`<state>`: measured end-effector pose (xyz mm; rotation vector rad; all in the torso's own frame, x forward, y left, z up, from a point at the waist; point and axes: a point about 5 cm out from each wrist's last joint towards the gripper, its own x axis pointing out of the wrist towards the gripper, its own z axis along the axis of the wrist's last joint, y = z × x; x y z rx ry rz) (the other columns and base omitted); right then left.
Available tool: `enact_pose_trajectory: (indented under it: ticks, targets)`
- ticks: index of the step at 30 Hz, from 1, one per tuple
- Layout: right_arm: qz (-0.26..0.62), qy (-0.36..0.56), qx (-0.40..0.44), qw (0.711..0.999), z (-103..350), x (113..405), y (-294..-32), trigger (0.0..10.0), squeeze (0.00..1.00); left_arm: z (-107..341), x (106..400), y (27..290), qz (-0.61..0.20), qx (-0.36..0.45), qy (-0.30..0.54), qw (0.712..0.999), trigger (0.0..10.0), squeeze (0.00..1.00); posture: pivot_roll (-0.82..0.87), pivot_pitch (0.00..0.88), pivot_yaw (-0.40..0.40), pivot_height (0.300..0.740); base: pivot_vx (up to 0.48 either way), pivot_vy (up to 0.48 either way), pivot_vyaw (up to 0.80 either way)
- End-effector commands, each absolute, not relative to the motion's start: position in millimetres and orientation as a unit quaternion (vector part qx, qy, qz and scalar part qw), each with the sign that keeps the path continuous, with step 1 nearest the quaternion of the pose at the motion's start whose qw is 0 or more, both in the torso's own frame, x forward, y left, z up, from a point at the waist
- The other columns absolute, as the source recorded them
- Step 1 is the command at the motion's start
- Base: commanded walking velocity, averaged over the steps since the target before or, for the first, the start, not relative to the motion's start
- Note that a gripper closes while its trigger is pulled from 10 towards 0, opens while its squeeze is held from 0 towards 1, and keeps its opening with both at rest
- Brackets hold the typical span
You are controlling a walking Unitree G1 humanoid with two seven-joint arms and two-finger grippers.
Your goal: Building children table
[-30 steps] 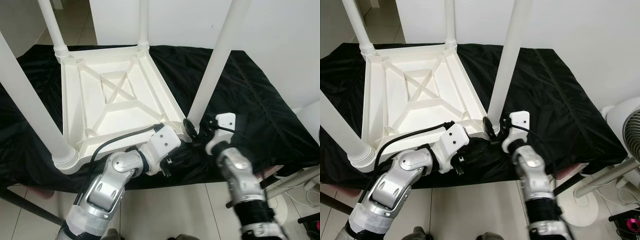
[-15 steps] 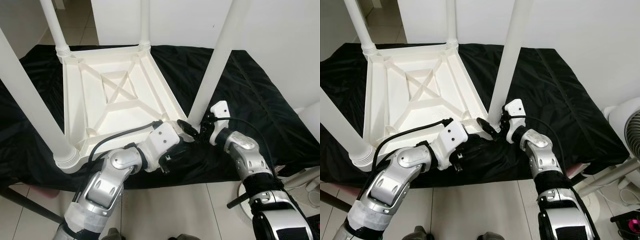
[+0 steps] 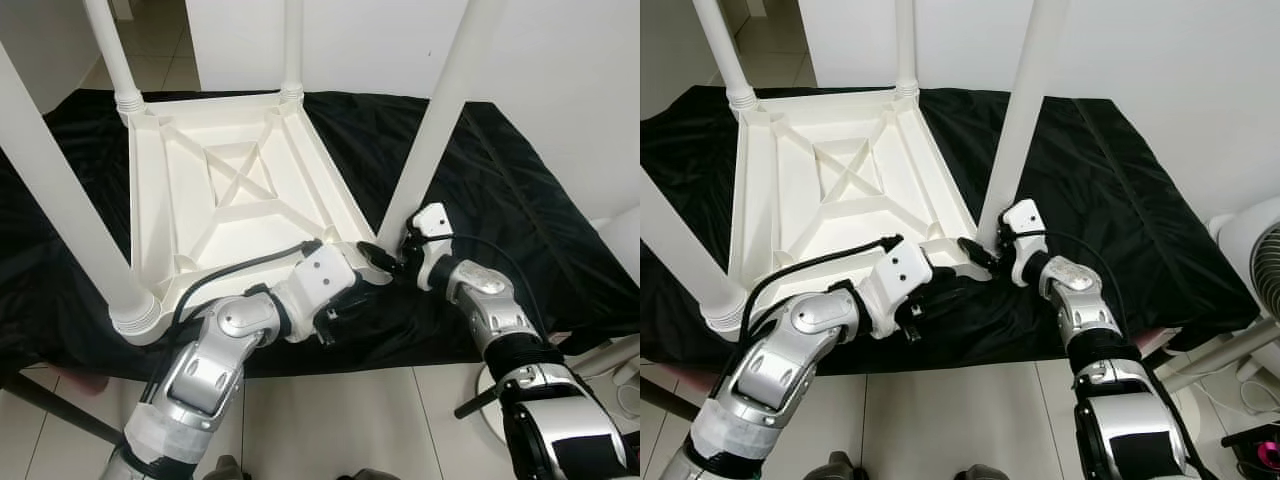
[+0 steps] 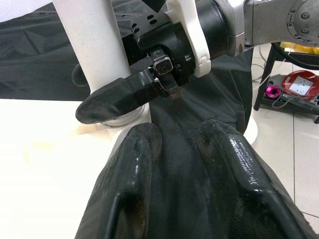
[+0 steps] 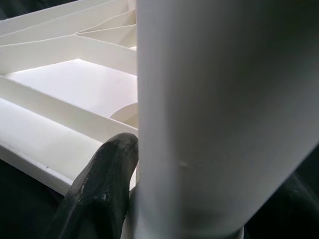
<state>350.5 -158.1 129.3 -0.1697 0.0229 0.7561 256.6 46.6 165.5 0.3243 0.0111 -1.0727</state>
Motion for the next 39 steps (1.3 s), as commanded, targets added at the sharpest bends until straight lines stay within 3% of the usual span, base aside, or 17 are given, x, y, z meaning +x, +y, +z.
enact_pose_trajectory:
  ticks: [1, 12, 17, 19, 30, 31, 32, 33, 39]
  targets:
    - [0.361, 0.035, -0.053, 0.93, 119.5, 348.8, -160.3, 10.0, 0.0, 166.5, 260.0, 48.6, -0.478, 0.157, 0.001, 0.864, 10.0, 0.0, -0.03, 0.0, -0.026, 0.74, 0.0, 0.0, 0.0]
    - [0.276, 0.038, -0.05, 0.959, 118.5, 353.7, -159.3, 10.0, 0.0, 165.6, 260.0, 48.3, -0.48, 0.157, 0.002, 0.863, 10.0, 0.0, -0.04, 0.0, -0.024, 0.74, 0.0, 0.0, 0.0]
    - [0.164, 0.05, 0.005, 0.985, 109.2, 345.9, -137.4, 10.0, 0.0, 164.2, 258.2, 46.6, -0.481, 0.152, 0.004, 0.863, 10.0, 0.0, -0.06, 0.0, -0.03, 0.74, 0.0, 0.0, 0.0]
    - [0.115, 0.053, -0.012, 0.992, 103.3, 342.5, -134.4, 10.0, 0.0, 163.0, 257.7, 46.0, -0.481, 0.151, 0.005, 0.864, 10.0, 0.0, -0.06, 0.0, -0.036, 0.74, 0.0, 0.0, 0.0]
    - [0.009, 0.074, 0.014, 0.997, 94.1, 336.3, -119.4, 10.0, 0.0, 163.7, 258.5, 45.7, -0.474, 0.141, 0.004, 0.869, 10.0, 0.0, -0.07, 0.0, -0.04, 0.74, 0.0, 0.0, 0.0]
    - [0.005, 0.071, 0.019, 0.997, 95.0, 335.0, -114.3, 10.0, 0.1, 162.9, 257.6, 45.6, -0.475, 0.142, 0.005, 0.868, 10.0, 0.0, -0.07, 0.005, -0.042, 0.74, 0.0, 0.0, 0.0]
    - [0.005, 0.071, 0.019, 0.997, 95.0, 335.0, -114.3, 10.0, 0.1, 162.9, 257.6, 45.6, -0.475, 0.142, 0.005, 0.868, 10.0, 0.0, -0.07, 0.005, -0.042, 0.74, 0.0, 0.0, 0.0]
    - [0.026, 0.054, 0.036, 0.998, 98.6, 333.6, -107.9, 10.0, 1.0, 162.6, 257.0, 45.1, -0.476, 0.143, 0.005, 0.867, 10.0, 0.0, -0.07, 0.008, -0.046, 0.74, 0.0, 0.0, 0.0]
    - [0.049, 0.026, 0.073, 0.996, 110.7, 331.3, -99.9, 10.0, 1.0, 164.1, 257.2, 43.2, -0.473, 0.137, 0.004, 0.871, 10.0, 0.0, -0.07, 0.015, -0.046, 0.74, 0.0, 0.0, 0.0]
